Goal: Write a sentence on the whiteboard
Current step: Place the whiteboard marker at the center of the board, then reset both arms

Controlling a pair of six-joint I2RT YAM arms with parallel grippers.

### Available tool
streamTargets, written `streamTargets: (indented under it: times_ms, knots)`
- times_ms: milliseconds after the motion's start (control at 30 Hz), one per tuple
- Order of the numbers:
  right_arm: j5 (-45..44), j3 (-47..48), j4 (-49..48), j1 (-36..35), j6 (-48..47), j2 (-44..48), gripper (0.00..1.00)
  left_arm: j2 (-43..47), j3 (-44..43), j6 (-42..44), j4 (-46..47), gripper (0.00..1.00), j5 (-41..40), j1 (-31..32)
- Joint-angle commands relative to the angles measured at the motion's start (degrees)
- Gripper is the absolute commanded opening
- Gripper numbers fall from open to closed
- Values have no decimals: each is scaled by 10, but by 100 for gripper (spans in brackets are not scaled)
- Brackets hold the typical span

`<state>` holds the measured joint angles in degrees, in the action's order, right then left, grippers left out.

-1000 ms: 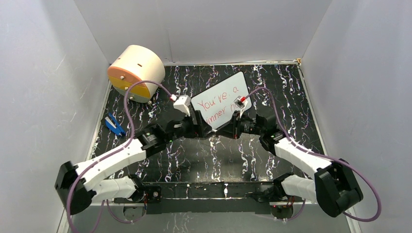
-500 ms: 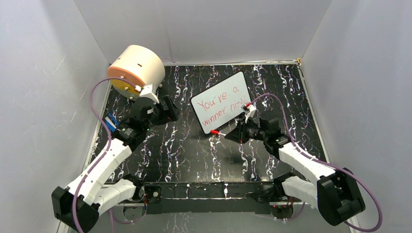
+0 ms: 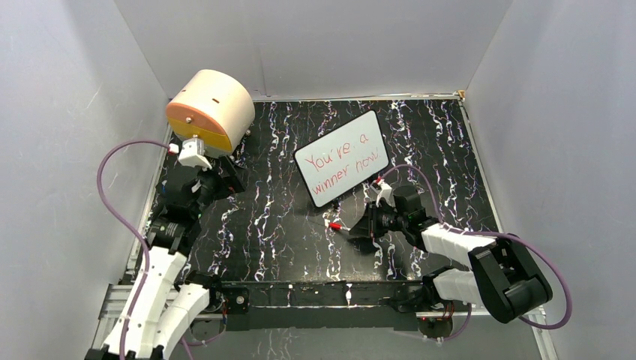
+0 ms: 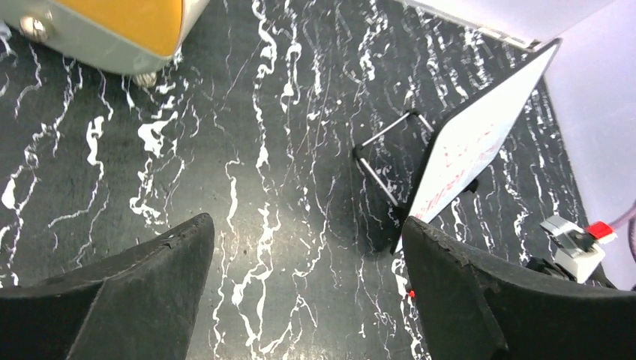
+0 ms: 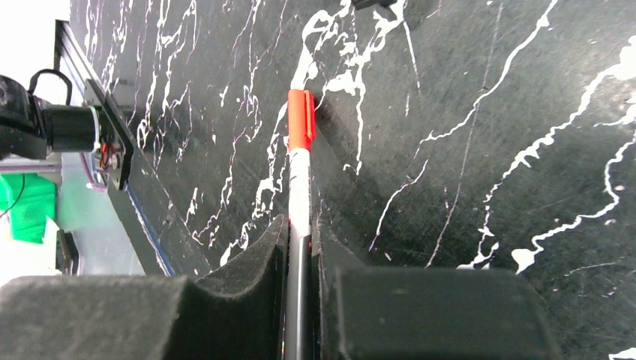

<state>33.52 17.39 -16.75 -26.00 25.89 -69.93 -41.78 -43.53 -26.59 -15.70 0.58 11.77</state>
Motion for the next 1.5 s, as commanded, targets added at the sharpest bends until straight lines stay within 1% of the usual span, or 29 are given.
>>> streamTargets:
  times_ms: [0, 133, 233, 267, 300, 333, 433, 533, 800, 867, 967, 1167, 1300, 1467]
  knots:
    - [-69, -5, 4, 2, 8, 6, 14, 60, 18, 41, 6, 92, 17, -1]
    - [-119, -6, 42, 2, 13, 28, 32, 107, 27, 67, -7, 92, 4, 3]
    - [-136, 3, 70, 1, 16, 47, 47, 150, 37, 70, -6, 93, -18, 9]
    - [-140, 6, 81, 1, 15, 52, 50, 163, 40, 71, -3, 93, -23, 9]
    - [-163, 19, 124, 1, 8, 72, 59, 199, 47, 74, -1, 93, -32, 10]
    - [-173, 24, 138, 1, 8, 84, 63, 211, 51, 74, -2, 93, -36, 9]
    - [-210, 38, 194, 1, 6, 144, 70, 242, 57, 73, -14, 93, -52, 9]
    - [-268, 66, 245, 2, 2, 212, 79, 268, 46, 73, -35, 93, -75, 10]
    - [-442, 197, 407, 2, -39, 353, 97, 291, -7, 54, -98, 93, -127, 10]
    - [-498, 219, 427, 2, -47, 391, 99, 295, -19, 47, -113, 93, -143, 10]
    - [-547, 247, 442, 1, -68, 444, 99, 301, -39, 46, -131, 94, -153, 9]
    - [-602, 263, 459, 2, -115, 507, 99, 323, -50, 33, -146, 94, -172, 10]
    - [-609, 269, 461, 1, -125, 547, 99, 322, -56, 30, -148, 94, -181, 10]
    - [-596, 235, 439, 2, -124, 583, 99, 318, -62, 26, -146, 94, -183, 10]
